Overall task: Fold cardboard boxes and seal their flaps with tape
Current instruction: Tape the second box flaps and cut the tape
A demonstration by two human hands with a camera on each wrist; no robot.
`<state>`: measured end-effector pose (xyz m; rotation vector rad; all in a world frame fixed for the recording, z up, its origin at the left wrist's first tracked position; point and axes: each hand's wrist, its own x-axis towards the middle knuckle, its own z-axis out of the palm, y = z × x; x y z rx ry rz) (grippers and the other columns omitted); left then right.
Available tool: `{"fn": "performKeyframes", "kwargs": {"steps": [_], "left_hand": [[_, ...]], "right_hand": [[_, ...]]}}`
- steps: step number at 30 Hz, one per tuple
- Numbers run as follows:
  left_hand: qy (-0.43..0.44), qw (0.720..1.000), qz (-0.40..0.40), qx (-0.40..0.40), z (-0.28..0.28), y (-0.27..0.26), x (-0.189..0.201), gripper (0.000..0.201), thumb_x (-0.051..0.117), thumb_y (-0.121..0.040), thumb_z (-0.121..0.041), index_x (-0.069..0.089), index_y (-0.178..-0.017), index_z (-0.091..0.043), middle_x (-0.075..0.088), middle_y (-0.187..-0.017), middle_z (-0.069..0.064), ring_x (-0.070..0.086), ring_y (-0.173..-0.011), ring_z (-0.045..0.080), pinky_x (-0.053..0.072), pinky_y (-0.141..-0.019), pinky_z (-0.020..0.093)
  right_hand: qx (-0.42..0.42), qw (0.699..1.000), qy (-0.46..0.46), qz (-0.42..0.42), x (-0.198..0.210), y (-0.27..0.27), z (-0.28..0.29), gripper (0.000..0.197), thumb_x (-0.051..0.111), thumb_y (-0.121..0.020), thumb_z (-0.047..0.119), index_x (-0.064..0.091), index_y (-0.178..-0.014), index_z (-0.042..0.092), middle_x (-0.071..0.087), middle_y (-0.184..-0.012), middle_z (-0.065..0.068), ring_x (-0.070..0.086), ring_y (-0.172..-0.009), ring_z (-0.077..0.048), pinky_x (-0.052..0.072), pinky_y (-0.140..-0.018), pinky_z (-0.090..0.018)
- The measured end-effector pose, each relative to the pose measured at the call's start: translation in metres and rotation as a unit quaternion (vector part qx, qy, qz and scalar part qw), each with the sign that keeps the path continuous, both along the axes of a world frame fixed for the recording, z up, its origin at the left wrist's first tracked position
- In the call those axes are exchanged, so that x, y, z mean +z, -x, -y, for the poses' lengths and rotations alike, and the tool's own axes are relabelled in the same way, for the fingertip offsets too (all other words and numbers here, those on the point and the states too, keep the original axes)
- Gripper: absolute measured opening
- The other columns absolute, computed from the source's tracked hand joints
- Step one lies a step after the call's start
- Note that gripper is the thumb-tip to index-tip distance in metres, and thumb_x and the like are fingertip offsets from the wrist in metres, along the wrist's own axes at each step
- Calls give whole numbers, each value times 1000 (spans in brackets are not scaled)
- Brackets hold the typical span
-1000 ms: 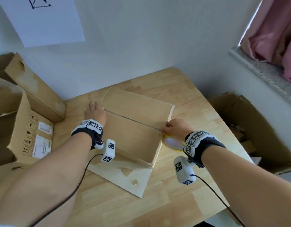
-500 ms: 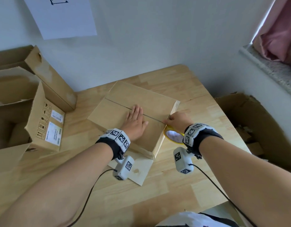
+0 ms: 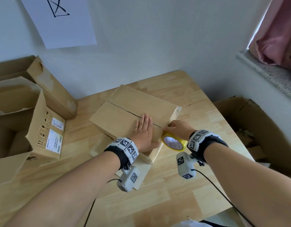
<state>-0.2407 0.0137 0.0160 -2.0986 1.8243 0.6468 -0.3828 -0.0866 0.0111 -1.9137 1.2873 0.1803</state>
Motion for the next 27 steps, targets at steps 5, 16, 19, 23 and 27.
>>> {"fn": "performKeyframes", "kwargs": {"steps": [5, 16, 19, 23, 27], "left_hand": [[5, 998, 7, -56, 16, -28, 9, 89, 42, -95, -42, -18, -148, -4, -29, -153, 12, -25, -142, 23, -9, -118, 39], [78, 996, 19, -41, 12, -27, -13, 64, 20, -102, -39, -15, -149, -13, -23, -156, 1, -20, -144, 15, -9, -118, 38], [79, 996, 23, -37, 14, -28, -12, 63, 20, -103, -37, -14, -150, -14, -22, -157, 1, -18, -145, 15, -9, -118, 38], [70, 997, 11, -27, 16, -26, -13, 64, 18, -102, -43, -16, -149, -16, -25, -156, -1, -21, -143, 13, -12, -116, 37], [61, 997, -28, -23, 17, -31, -8, 67, 29, -100, -32, -14, -150, -17, -26, -156, -2, -23, -143, 11, -13, -117, 38]], "right_hand": [[-88, 988, -103, 79, -13, 2, -1, 29, 56, -88, 44, 54, -79, 16, 54, -77, 0, 54, -77, -21, 42, -70, -29], [-130, 960, -168, 181, -2, 6, -14, 12, 53, -94, 16, 60, -97, 6, 60, -82, -4, 54, -74, -14, 40, -66, -21], [-123, 967, -162, 154, -4, 4, -10, 21, 52, -93, 20, 62, -100, 2, 63, -99, -17, 54, -88, -23, 44, -85, -36], [-87, 985, -142, 56, -13, 1, -9, 27, 47, -94, 27, 59, -100, 4, 64, -104, -16, 55, -88, -25, 41, -81, -32], [-57, 989, -134, 10, -20, -5, -7, 24, 44, -96, 29, 53, -96, 7, 55, -90, -6, 50, -82, -22, 37, -76, -29]]}}
